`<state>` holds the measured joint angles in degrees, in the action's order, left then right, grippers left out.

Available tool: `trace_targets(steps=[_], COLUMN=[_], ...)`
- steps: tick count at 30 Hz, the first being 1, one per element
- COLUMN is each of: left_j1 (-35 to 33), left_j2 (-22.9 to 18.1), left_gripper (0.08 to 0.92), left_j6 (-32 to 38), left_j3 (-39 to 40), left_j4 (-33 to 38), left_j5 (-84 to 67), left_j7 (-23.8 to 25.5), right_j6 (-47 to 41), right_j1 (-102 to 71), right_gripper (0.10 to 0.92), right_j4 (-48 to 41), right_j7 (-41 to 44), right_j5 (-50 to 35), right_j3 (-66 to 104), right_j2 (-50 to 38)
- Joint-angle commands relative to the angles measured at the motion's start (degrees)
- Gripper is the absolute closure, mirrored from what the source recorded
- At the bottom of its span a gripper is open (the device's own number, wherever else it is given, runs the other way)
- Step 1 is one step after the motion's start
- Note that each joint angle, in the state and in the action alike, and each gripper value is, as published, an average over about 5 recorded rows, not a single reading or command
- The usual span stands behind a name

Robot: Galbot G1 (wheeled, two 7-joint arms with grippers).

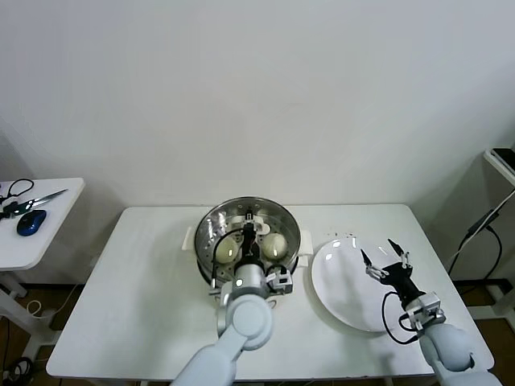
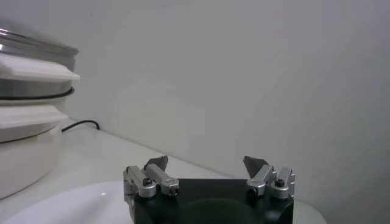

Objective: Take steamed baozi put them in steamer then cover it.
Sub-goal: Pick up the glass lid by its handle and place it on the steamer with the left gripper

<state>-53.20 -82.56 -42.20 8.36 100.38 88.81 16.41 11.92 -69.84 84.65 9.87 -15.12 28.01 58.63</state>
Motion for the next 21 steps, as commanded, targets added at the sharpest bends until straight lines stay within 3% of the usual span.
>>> trace_targets(steps=[1,21], left_j1=[0.41,0.34], left_j2=[-0.09,0.67], left_gripper=[0.850,0.850], left_j6=[-2.04,-0.75], left_j3=[0.25,0.89], left_j4=[-0.65,-0.49], left_j5=[0.34,0.31], left_j7=[-0.36,0.56], right_j6=[0.13,0.25], right_j1=[-0.06,-0.20], right_gripper=[0.203,0.203], right_j4=[-0.05,0.00], right_j7=[0.13,0.50], right_j5=[0.40,1.03], right_j3=[0.18,0.48], right_j2=[0.14,0.44])
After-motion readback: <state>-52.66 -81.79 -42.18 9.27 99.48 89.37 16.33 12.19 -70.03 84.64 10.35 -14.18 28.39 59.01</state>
